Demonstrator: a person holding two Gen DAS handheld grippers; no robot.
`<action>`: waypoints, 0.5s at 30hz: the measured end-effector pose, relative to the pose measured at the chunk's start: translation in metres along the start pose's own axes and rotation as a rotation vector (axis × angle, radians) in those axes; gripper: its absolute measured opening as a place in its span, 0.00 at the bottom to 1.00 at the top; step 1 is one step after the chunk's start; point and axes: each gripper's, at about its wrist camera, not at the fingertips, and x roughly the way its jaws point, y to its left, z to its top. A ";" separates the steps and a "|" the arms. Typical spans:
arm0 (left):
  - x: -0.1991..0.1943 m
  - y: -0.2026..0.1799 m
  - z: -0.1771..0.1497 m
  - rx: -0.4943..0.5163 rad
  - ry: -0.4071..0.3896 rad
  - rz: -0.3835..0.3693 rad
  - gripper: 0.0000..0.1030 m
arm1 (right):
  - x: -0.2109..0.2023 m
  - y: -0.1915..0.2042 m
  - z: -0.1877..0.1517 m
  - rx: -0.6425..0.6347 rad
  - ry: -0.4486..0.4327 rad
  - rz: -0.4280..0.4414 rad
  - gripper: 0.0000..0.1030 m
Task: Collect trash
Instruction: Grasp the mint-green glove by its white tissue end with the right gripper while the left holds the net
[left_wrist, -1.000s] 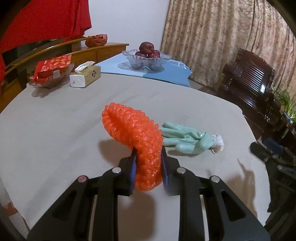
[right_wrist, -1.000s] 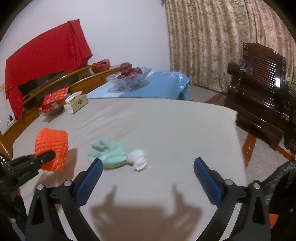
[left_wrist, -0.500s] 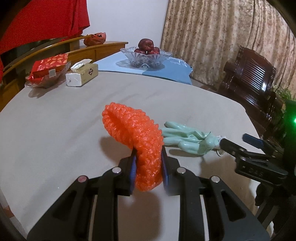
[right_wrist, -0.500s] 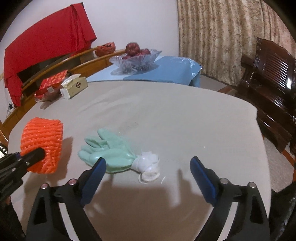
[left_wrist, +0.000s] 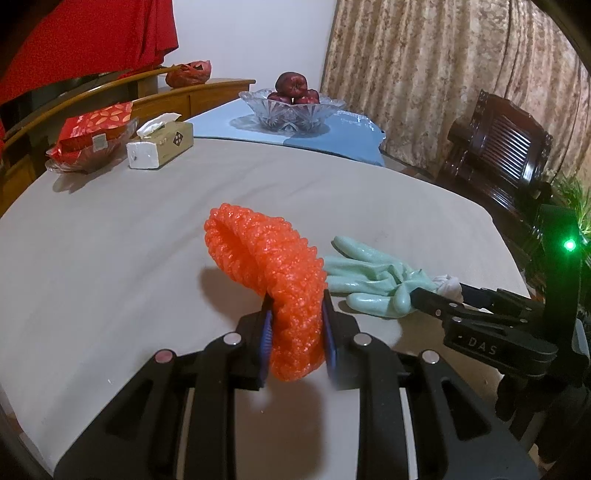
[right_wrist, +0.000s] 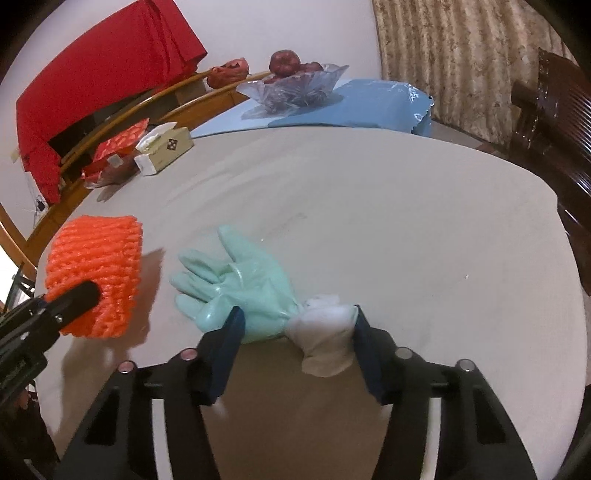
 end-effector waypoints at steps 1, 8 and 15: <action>0.000 0.000 0.000 0.001 0.001 -0.001 0.22 | -0.001 -0.001 -0.001 0.003 -0.001 0.003 0.48; -0.009 -0.003 0.004 0.014 -0.014 -0.015 0.22 | -0.034 0.004 -0.007 0.012 -0.051 0.011 0.31; -0.023 -0.015 -0.001 0.032 -0.023 -0.037 0.22 | -0.064 0.012 -0.022 0.041 -0.065 -0.002 0.30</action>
